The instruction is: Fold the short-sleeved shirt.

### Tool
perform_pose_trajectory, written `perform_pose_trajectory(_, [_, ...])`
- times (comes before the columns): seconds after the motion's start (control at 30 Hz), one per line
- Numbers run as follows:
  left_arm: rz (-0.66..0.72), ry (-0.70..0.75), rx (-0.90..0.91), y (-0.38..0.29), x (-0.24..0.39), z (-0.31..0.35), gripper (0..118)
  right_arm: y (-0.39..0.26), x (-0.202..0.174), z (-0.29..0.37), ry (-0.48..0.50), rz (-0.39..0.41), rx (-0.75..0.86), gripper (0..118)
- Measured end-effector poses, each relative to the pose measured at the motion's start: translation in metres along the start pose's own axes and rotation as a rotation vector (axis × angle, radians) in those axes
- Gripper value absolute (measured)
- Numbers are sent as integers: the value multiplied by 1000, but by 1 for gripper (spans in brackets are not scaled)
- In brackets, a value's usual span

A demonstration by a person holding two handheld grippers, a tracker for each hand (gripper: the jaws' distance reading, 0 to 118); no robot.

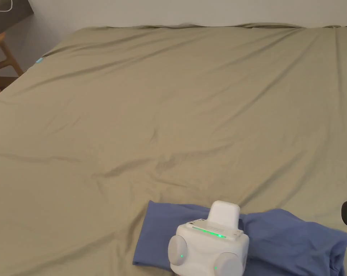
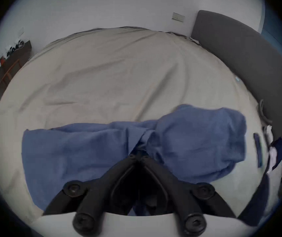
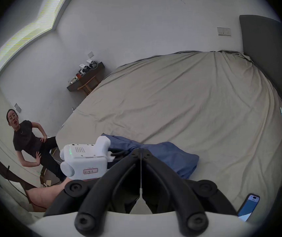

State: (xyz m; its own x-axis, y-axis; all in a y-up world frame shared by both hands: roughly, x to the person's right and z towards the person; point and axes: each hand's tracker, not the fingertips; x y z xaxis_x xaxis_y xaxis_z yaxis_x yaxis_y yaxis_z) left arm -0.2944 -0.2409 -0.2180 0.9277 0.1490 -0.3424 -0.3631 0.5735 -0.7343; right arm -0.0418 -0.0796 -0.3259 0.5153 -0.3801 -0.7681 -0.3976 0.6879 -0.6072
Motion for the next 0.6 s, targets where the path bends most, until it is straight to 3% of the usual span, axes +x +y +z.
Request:
perform_pose_trajectory(0.07, [142, -212, 36, 11, -2, 16, 0, 1, -1, 0, 23, -8, 8, 3])
perform_pose_trajectory(0.13, [200, -401, 57, 22, -8, 33, 0, 1, -2, 0, 44, -9, 12, 3])
perform_pose_trajectory(0.3, [249, -413, 170, 26, -80, 86, 0, 7, -4, 6, 105, -3, 47, 3])
perform_pose_trajectory(0.33, [271, -422, 165, 23, -108, 91, 25, 8, -4, 8, 135, -6, 58, 3])
perform_pose_trajectory(0.4, [311, -453, 101, 17, -163, 91, 99, 10, -2, 13, 188, -12, 68, 3])
perform_pose_trajectory(0.43, [350, -468, 41, 10, -189, 87, 113, 10, -1, 15, 214, -16, 70, 3])
perform_pose_trajectory(0.6, [463, -560, -114, -19, -265, 52, 113, 5, 5, 19, 252, 36, 82, 3])
